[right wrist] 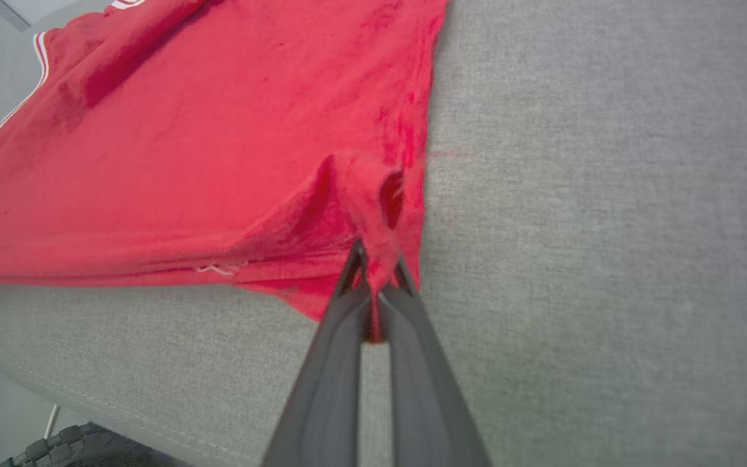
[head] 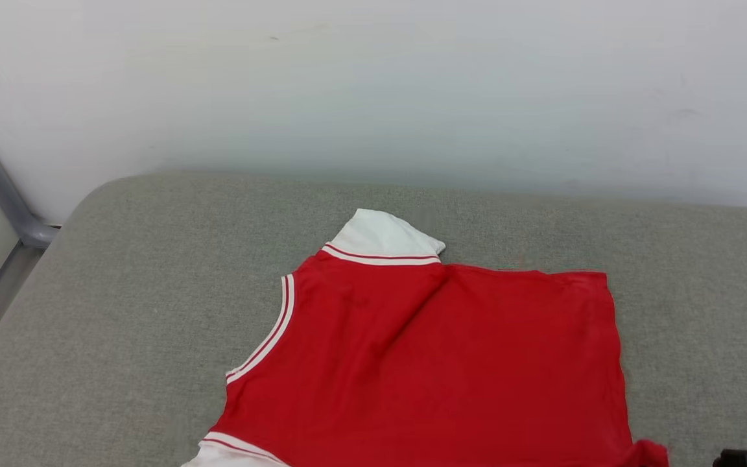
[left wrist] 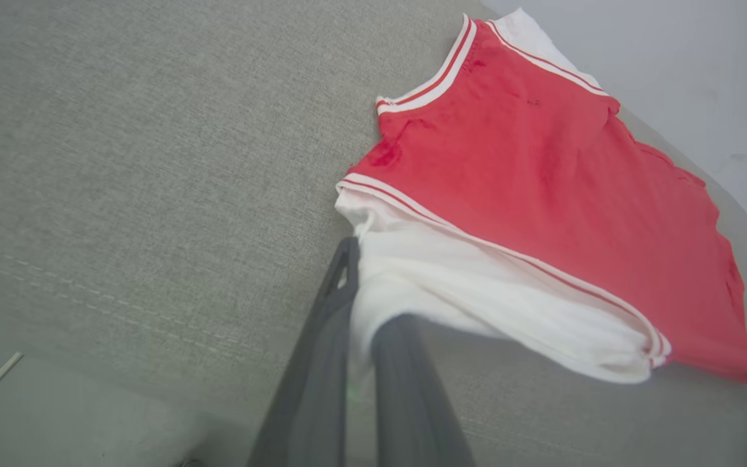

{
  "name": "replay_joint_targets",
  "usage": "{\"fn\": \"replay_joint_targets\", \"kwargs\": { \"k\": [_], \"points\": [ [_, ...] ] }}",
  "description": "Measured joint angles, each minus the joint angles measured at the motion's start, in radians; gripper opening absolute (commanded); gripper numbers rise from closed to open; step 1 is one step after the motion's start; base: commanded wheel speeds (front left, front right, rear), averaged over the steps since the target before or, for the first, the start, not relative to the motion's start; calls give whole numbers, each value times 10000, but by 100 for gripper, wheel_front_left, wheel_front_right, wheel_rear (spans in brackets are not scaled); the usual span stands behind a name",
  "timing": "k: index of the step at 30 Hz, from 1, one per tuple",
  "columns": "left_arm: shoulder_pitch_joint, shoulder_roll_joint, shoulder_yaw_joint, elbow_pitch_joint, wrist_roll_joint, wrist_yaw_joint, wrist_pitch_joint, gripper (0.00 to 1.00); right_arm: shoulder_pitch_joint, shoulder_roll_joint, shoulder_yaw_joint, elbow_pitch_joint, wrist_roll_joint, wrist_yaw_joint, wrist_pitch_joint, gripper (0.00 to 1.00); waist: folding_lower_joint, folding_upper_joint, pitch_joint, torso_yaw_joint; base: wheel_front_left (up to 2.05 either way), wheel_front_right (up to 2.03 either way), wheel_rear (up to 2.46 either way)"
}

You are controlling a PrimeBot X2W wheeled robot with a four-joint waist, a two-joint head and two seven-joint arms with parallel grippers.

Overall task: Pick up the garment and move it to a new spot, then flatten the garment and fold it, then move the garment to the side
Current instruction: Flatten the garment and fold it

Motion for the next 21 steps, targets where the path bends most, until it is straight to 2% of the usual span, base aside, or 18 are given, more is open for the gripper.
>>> {"fn": "replay_joint_targets", "kwargs": {
  "k": [6,11,14,15,21],
  "points": [
    [619,337,297,-1402,-198,602,105,0,1014,692,-660,-1526,-646,-4,894,0,1,-1,-18,-48,0,0,0],
    [-120,537,209,-1636,226,583,274,0,1003,1043,-869,-2266,-928,-8,1313,0,2,0,192,-72,0,0,0],
    [-1023,548,-44,-1373,430,291,566,0,636,1078,-874,-2443,-1177,-8,1607,0,2,0,400,-105,0,0,0],
    [-1970,414,-351,-796,692,-88,882,0,146,1041,-848,-2466,-1457,-8,1883,0,2,0,697,-140,0,0,0],
    [-3891,-184,-690,696,851,-995,1187,0,-1371,888,-660,-1998,-1691,-10,2059,0,4,0,1703,-212,0,0,0]
  ]
}}
